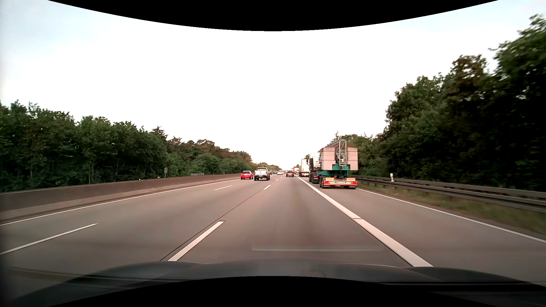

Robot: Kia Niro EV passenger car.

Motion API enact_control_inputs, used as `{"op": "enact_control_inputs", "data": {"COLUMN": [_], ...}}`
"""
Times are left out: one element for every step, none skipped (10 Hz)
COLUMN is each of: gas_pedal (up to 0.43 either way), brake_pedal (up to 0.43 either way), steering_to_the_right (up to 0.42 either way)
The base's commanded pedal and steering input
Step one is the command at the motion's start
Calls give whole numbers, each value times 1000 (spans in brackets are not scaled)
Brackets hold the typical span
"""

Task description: Follow the waypoints while adhering to traffic rules and regulations

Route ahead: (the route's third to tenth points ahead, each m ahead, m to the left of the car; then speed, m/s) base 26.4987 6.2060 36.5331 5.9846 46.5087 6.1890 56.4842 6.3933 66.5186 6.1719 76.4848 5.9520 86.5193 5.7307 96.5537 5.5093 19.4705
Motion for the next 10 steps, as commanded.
{"op": "enact_control_inputs", "data": {"gas_pedal": [0,0,0,0,0,0,0,0,0,0], "brake_pedal": [0,0,0,0,0,0,0,0,0,0], "steering_to_the_right": [-4,-4,-4,-4,-4,-4,-4,-4,-4,-4]}}
